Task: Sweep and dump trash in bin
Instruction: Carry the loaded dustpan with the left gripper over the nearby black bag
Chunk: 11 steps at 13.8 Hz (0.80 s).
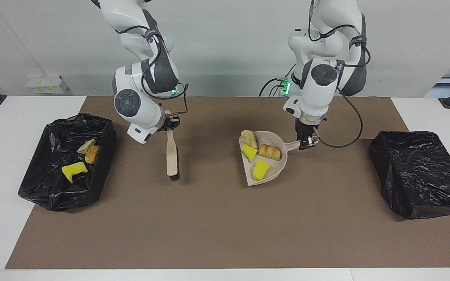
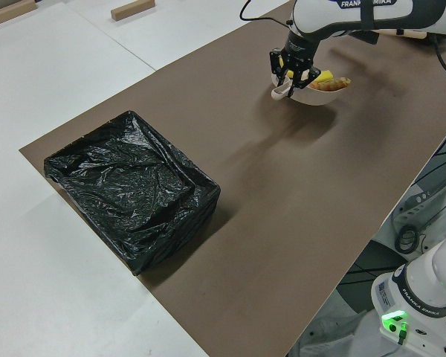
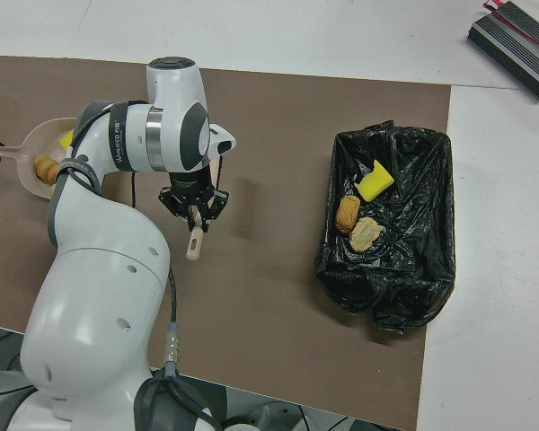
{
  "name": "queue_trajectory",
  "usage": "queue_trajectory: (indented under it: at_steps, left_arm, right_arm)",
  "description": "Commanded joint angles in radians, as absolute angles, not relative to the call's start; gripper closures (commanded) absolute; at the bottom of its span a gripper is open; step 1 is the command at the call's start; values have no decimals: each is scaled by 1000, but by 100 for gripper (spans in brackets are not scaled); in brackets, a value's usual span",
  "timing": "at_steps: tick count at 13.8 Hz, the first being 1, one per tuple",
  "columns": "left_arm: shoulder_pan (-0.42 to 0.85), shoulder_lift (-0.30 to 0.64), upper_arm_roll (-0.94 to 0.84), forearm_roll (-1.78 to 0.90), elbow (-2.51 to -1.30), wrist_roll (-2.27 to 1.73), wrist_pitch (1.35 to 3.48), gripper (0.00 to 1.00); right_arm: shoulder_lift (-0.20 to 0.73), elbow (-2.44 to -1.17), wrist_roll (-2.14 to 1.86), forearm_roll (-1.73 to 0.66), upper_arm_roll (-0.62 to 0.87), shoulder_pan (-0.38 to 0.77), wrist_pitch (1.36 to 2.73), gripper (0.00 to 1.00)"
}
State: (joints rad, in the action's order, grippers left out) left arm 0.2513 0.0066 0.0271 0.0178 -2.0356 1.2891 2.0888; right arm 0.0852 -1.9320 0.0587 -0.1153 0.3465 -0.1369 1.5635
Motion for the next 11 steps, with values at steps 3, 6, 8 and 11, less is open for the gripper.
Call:
queue_trajectory:
  at_steps: [3,6,8,11]
  left_arm:
    - [40,-6,17,-34,-1959,1549,2027,100]
    - [-78,6,21,-34,-1899,1695,1974,100]
    - [-177,15,23,-89,-1864,1793,1945,100]
    - [-302,116,23,-118,-1659,1992,1794,100]
  right_arm:
    - [-204,-2181,97,-117,365,-80,1571,100]
    - [-222,-2221,120,-218,364,-48,1600,100]
    - [-221,-2227,150,-245,367,-11,1624,100]
    - [-200,-2247,348,-291,367,128,1733,100]
